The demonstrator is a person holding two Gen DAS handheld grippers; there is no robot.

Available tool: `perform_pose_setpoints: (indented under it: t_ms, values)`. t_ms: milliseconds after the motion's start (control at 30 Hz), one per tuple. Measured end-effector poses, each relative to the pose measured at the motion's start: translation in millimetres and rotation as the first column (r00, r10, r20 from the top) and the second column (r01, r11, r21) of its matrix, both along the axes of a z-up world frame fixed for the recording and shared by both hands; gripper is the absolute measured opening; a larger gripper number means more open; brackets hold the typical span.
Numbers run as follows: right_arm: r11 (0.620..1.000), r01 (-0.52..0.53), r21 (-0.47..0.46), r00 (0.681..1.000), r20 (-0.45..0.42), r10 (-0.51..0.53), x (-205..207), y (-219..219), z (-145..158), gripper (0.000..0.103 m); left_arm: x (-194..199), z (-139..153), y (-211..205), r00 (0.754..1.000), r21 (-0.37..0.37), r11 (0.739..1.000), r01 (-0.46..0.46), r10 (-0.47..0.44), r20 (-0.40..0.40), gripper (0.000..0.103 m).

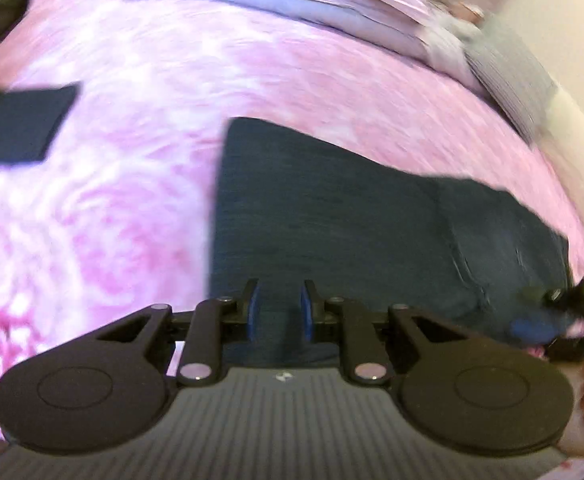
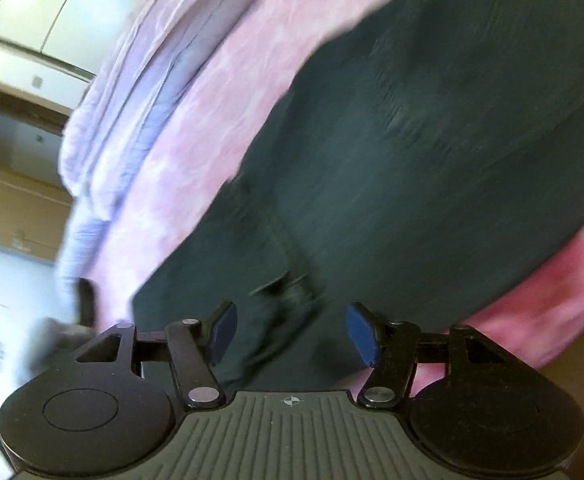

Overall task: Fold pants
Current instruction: 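Grasp the jeans leg hem with the left gripper and lift it, then fold the jeans leg over toward the back pocket with the right gripper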

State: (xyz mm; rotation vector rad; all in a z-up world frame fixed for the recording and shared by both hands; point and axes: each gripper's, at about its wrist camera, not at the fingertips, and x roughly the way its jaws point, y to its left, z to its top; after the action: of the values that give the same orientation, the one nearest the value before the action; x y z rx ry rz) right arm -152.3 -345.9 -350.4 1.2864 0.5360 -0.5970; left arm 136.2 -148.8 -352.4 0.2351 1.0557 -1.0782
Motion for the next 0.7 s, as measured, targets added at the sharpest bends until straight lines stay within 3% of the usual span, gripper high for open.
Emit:
perform_pose_setpoints:
  t_ms: [67, 233, 333, 367, 433, 533, 633, 700]
  values:
    - [0.999, 0.000, 0.035, 1.000, -0.008, 0.001, 14, 4, -14, 0.059, 9, -2, 3, 0.999, -0.005, 1.000, -0.022, 0.022, -0.025, 0.016]
    - [1.000, 0.028, -0.006, 1.000, 0.000, -0.028, 30, 7, -18, 0.059, 11, -10, 1, 0.999, 0.000, 1.000, 0.006, -0.006, -0.032, 0.016]
    - [0.998, 0.028, -0.059, 0.999, -0.022, -0.029, 42, 2, -20, 0.038, 11, -16, -4, 0.999, 0.005, 1.000, 0.023, -0.023, -0.026, 0.016]
    - [0.997, 0.035, -0.062, 0.999, -0.034, -0.037, 45, 3, -24, 0.022, 12, -18, -1, 0.999, 0.010, 1.000, 0.025, -0.025, -0.029, 0.016]
    - [0.996, 0.065, -0.062, 0.997, -0.042, -0.068, 48, 4, -30, 0.015, 12, -22, -2, 0.999, 0.020, 0.999, 0.036, -0.036, -0.028, 0.016]
    - [0.980, 0.037, -0.196, 0.998, -0.043, -0.047, 52, 13, -4, 0.010, 12, -19, -4, 0.997, 0.017, 0.997, 0.075, -0.074, -0.019, 0.016]
    - [0.907, -0.051, -0.418, 0.995, -0.094, 0.012, 54, 29, 38, 0.010, 9, -16, -7, 0.992, 0.006, 0.992, 0.123, -0.123, -0.008, 0.016]
    - [0.872, -0.067, -0.484, 0.988, -0.154, -0.010, 46, 33, 46, 0.010, 6, -19, -12, 0.988, 0.021, 0.987, 0.157, -0.157, 0.000, 0.016]
